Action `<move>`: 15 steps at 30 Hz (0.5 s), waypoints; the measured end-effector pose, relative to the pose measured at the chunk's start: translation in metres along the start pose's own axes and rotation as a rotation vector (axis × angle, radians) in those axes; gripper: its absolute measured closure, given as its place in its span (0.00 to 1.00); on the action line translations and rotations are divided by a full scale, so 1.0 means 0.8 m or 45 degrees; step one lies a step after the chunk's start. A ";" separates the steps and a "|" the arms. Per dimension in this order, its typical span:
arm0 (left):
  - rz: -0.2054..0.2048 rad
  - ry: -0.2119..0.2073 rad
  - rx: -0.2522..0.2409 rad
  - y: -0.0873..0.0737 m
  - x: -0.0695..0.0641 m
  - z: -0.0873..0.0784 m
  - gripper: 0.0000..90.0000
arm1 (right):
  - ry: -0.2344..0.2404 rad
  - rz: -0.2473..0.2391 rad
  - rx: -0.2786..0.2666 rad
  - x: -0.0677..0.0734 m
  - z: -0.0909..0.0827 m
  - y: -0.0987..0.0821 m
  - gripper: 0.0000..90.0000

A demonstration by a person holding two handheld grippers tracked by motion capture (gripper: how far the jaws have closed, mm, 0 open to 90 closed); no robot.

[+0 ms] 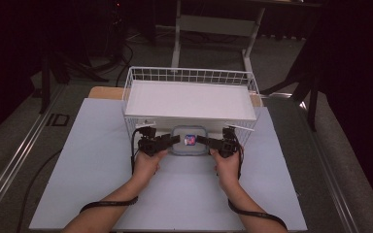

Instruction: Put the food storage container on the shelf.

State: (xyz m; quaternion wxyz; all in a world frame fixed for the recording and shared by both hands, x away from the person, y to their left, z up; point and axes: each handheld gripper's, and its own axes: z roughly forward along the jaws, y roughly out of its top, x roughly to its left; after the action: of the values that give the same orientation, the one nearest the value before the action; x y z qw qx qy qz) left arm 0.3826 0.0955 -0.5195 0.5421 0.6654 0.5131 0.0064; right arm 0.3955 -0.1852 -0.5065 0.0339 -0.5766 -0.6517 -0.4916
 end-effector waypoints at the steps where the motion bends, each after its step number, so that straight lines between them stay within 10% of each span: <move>1: 0.003 -0.001 -0.002 0.000 0.000 0.001 0.55 | -0.001 0.003 0.007 0.000 0.001 0.001 0.46; 10: 0.087 0.008 -0.047 0.001 0.002 0.008 0.53 | -0.042 -0.065 0.001 0.002 0.006 0.004 0.40; 12: 0.176 0.077 -0.063 0.002 -0.003 0.011 0.53 | -0.036 -0.062 -0.022 -0.002 0.010 0.003 0.39; 15: 0.143 0.073 -0.066 -0.001 0.000 0.015 0.51 | -0.033 -0.046 -0.038 -0.006 0.014 0.002 0.37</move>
State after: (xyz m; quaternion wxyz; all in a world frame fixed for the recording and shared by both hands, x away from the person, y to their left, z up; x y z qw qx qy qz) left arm 0.3886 0.0869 -0.5249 0.5430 0.6784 0.4900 0.0691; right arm 0.4045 -0.1813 -0.5142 0.0081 -0.5715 -0.6549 -0.4944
